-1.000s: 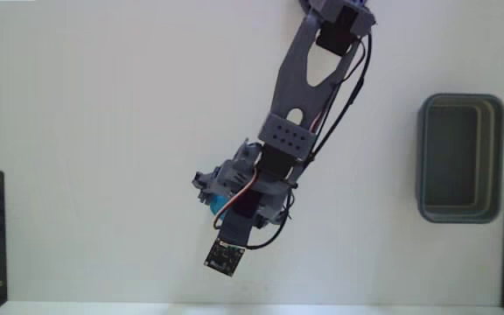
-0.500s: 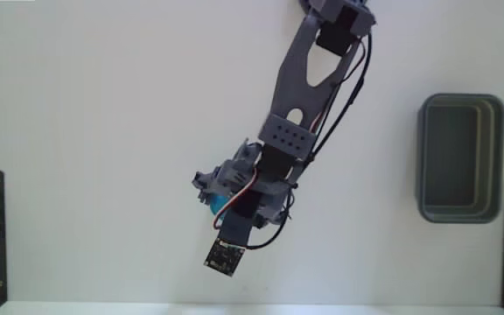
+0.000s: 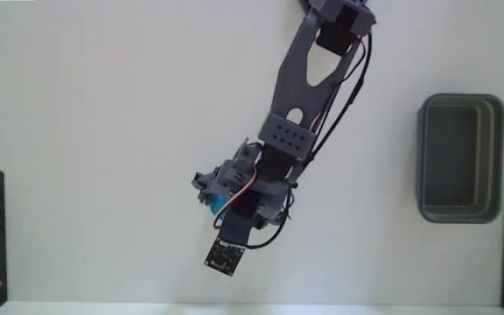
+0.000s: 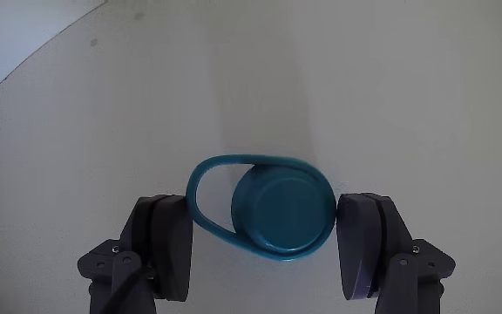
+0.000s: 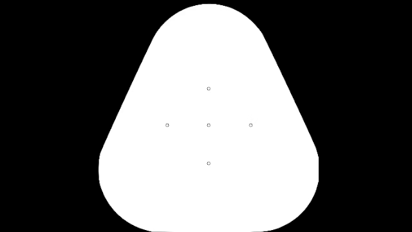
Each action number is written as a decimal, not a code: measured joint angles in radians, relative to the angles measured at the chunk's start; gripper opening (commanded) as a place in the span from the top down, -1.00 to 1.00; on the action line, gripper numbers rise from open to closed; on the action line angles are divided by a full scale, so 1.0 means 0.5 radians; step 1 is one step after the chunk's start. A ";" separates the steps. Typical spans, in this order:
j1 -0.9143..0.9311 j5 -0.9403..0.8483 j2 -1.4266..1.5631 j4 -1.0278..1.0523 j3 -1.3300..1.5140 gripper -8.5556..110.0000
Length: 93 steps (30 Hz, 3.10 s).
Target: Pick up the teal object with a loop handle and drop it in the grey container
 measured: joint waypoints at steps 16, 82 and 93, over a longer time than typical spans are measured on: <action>0.000 -0.003 0.000 -0.147 0.163 -1.00; 0.000 0.000 -0.009 -0.387 0.347 -1.00; 0.000 0.000 -0.009 -0.387 0.347 -0.95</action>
